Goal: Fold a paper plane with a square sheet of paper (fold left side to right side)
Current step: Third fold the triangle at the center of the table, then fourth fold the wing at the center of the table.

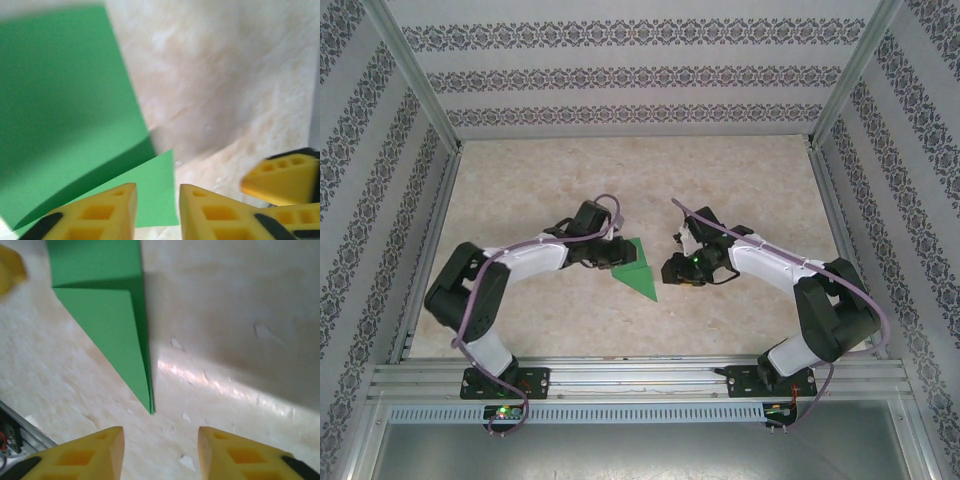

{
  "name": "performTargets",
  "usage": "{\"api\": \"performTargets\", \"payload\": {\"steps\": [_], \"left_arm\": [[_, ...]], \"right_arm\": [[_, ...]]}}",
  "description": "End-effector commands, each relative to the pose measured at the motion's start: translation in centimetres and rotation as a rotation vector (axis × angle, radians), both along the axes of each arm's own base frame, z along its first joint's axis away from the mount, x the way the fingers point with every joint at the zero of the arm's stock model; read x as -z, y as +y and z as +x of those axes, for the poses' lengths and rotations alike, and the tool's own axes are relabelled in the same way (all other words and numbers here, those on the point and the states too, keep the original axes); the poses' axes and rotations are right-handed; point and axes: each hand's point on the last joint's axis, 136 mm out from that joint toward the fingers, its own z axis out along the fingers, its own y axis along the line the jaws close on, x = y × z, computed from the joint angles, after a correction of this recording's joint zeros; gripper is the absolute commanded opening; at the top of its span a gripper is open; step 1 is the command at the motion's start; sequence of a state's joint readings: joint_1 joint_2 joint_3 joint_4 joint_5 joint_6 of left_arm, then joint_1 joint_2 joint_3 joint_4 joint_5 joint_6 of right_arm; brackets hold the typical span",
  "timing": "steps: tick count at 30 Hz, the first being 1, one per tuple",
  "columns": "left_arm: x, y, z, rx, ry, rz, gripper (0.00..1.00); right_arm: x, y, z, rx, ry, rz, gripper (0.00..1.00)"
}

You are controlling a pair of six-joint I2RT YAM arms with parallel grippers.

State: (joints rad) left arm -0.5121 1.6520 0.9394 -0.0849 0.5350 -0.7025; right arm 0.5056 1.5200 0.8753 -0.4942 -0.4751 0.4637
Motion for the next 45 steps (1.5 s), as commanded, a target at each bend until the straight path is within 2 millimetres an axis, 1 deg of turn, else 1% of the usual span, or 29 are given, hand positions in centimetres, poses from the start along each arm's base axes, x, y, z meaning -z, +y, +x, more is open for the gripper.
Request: {"api": "performTargets", "payload": {"steps": [1,4,7,10,14,17,20,23,24,29,33,45], "left_arm": [[-2.2,3.5,1.7,-0.099,-0.101,0.063,0.33],[-2.2,6.6,2.0,-0.194,-0.121,0.104,0.33],[-1.9,8.5,1.8,-0.255,-0.12,0.12,0.34],[-1.3,9.5,1.4,-0.285,-0.097,0.134,0.34],[-0.3,9.7,0.9,-0.297,-0.056,0.133,0.34],[0.4,9.5,0.8,-0.307,-0.03,0.115,0.34],[0.8,9.3,0.8,-0.31,-0.012,0.103,0.35],[1.3,8.9,0.9,-0.302,0.012,0.09,0.35],[1.6,8.7,0.9,-0.296,0.026,0.084,0.35],[2.2,7.8,1.4,-0.285,0.057,0.051,0.36],[2.5,6.7,2.0,-0.26,0.075,0.004,0.37],[3.5,4.5,3.4,-0.218,0.107,-0.062,0.37]], "right_arm": [[-1.0,1.2,2.4,-0.073,-0.144,0.05,0.5],[-0.7,2.3,3.4,-0.126,-0.179,0.078,0.54],[-0.3,3.5,4.4,-0.162,-0.197,0.115,0.55],[0.5,4.3,5.0,-0.179,-0.186,0.132,0.55],[1.1,5.4,5.1,-0.202,-0.174,0.171,0.55],[1.6,5.9,5.0,-0.205,-0.151,0.189,0.5],[1.8,6.3,4.7,-0.21,-0.138,0.208,0.41],[1.6,6.4,4.5,-0.21,-0.136,0.219,0.28],[1.5,6.4,4.5,-0.211,-0.135,0.22,0.23],[0.7,5.8,4.4,-0.197,-0.16,0.205,0.0],[0.0,5.3,4.4,-0.184,-0.18,0.207,0.0],[-0.3,4.7,4.1,-0.149,-0.186,0.229,0.0]]}}
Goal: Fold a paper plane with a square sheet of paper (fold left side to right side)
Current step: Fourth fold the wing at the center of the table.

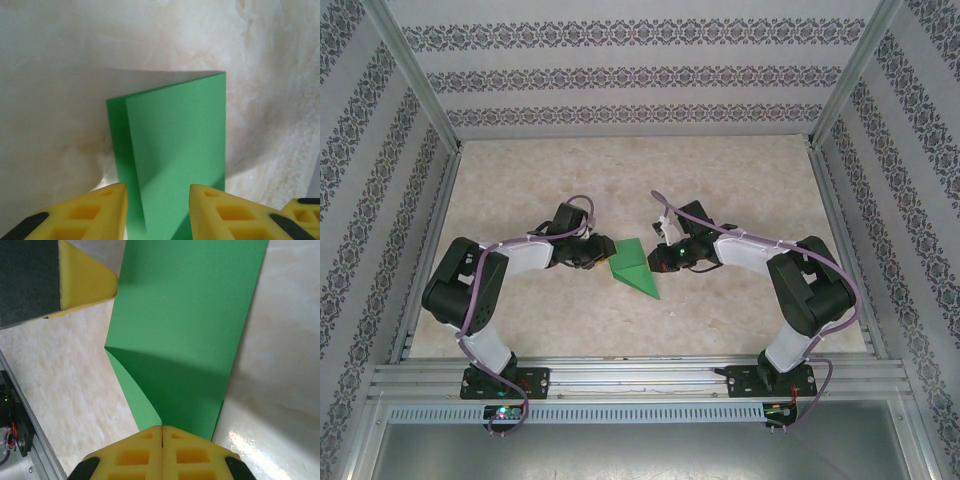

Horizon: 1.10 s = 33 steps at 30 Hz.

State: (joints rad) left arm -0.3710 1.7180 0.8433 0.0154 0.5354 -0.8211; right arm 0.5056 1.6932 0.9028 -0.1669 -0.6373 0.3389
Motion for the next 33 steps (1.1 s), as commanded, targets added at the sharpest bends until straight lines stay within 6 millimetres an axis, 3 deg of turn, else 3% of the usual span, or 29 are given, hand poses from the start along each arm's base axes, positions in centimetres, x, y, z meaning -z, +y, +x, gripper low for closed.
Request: {"api": "performTargets", "payload": {"steps": [1,10,18,26,33], "left_arm": [[-0.9,-0.9,1.5,0.003,-0.027,-0.052,0.37],[-0.6,-1.5,1.8,0.009,-0.028,-0.064,0.3],[-1.5,-1.8,2.2,0.011,-0.044,-0.084,0.1],[-3.0,-2.2,2.5,0.009,-0.067,-0.111,0.05],[-3.9,-2.5,3.1,-0.003,-0.078,-0.131,0.03]], "right_arm": [[-0.7,-0.3,0.1,0.02,-0.015,0.024,0.0],[-0.5,-0.7,0.0,0.044,-0.011,0.028,0.01],[-1.6,-2.4,0.8,0.097,-0.085,-0.056,0.4],[-3.0,-4.5,-0.4,0.057,-0.252,-0.316,0.51],[-2.8,-2.6,-3.2,-0.033,-0.373,-0.424,0.55]]}}
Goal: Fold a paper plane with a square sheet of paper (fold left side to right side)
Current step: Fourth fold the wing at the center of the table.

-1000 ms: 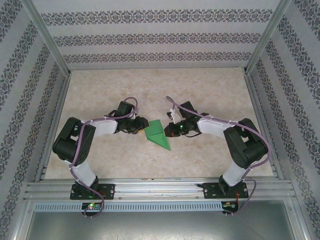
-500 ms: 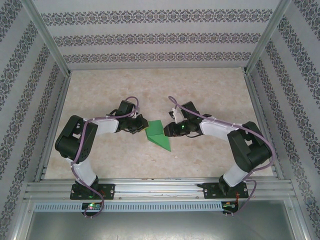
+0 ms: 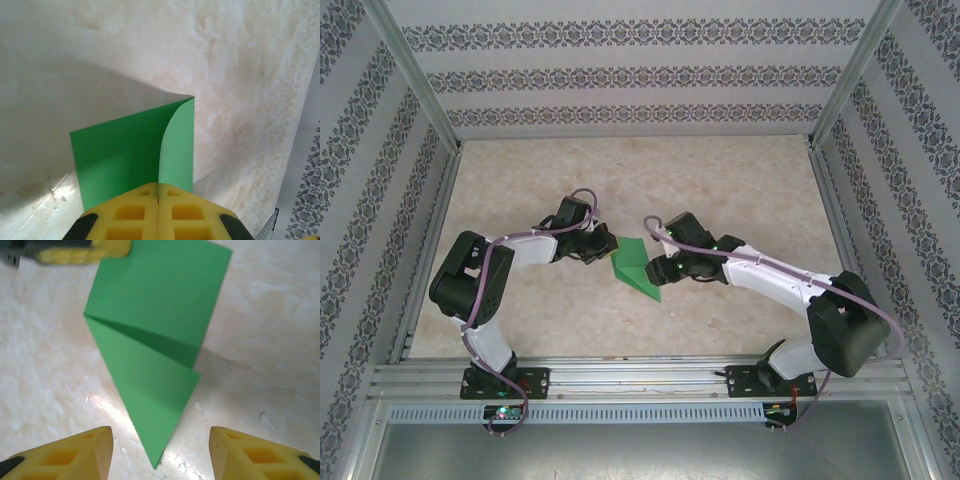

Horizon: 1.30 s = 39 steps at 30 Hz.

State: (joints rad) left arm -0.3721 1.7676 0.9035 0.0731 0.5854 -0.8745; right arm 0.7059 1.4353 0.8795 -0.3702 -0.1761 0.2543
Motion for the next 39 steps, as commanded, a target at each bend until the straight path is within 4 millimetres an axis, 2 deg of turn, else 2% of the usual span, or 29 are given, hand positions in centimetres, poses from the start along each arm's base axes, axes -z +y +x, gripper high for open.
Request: {"api": "performTargets", "payload": {"steps": [1,6,10,24,29,39], "left_arm": [[-2.8,-0.9,1.3,-0.002,-0.064,-0.054,0.03],[-3.1,-1.0,1.4,-0.005,-0.066,-0.057,0.03],[-3.4,-1.1,1.4,-0.006,-0.067,-0.062,0.03],[-3.7,-1.2,1.4,-0.006,-0.067,-0.063,0.03],[-3.9,-1.2,1.4,-0.008,-0.07,-0.063,0.02],[-4.0,-1.1,1.4,-0.006,-0.071,-0.057,0.02]], "right_arm": [[0.3,-0.3,-0.7,-0.017,-0.09,-0.119,0.57],[1.1,1.2,-2.2,-0.077,-0.163,-0.211,0.61],[1.9,2.0,-2.7,-0.118,-0.222,-0.302,0.61],[4.5,4.0,-0.5,-0.127,-0.274,-0.428,0.58],[5.0,4.3,0.2,-0.111,-0.291,-0.448,0.58],[5.7,4.0,1.1,-0.081,-0.287,-0.47,0.49]]}}
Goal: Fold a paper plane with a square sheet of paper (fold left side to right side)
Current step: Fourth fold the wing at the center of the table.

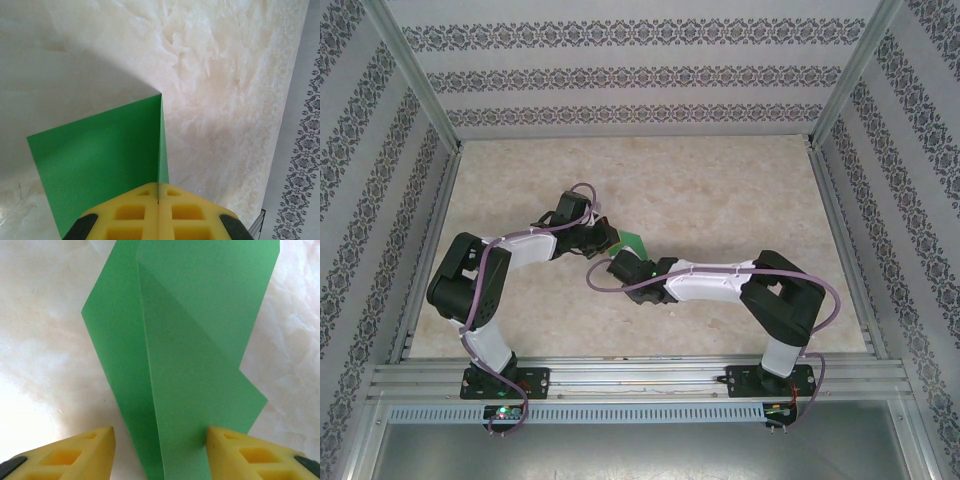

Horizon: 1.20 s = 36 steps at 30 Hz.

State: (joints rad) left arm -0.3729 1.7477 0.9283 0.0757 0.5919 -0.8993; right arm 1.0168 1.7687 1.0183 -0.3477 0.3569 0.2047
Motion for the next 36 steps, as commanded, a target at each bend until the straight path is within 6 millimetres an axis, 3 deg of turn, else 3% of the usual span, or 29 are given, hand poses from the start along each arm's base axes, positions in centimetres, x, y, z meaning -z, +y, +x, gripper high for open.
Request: {"api": "performTargets", "payload": {"steps": [1,8,16,22,30,36], "left_arm": [[-2.3,-0.7,0.6,0.006,-0.047,-0.025,0.02],[-2.2,-0.5,0.5,0.0,-0.047,-0.014,0.04],[-2.9,1.3,0.3,-0.024,-0.07,0.026,0.23],[-3.9,4.5,-0.2,-0.069,-0.083,0.038,0.33],[-4.8,10.7,-1.8,-0.162,-0.081,0.063,0.36],[-5.1,11.4,-3.1,-0.14,-0.085,0.071,0.36]], "right_arm": [[-0.1,-0.1,0.8,0.019,-0.027,-0.013,0.47],[-0.2,-0.5,1.0,0.038,-0.034,-0.016,0.29],[-0.1,-0.9,1.0,0.048,-0.015,-0.012,0.0],[-0.1,-0.8,1.0,0.05,0.001,0.004,0.0],[0.0,-0.4,0.5,0.057,0.092,0.099,0.0],[0.0,0.5,-0.5,0.081,0.281,0.31,0.0]]}}
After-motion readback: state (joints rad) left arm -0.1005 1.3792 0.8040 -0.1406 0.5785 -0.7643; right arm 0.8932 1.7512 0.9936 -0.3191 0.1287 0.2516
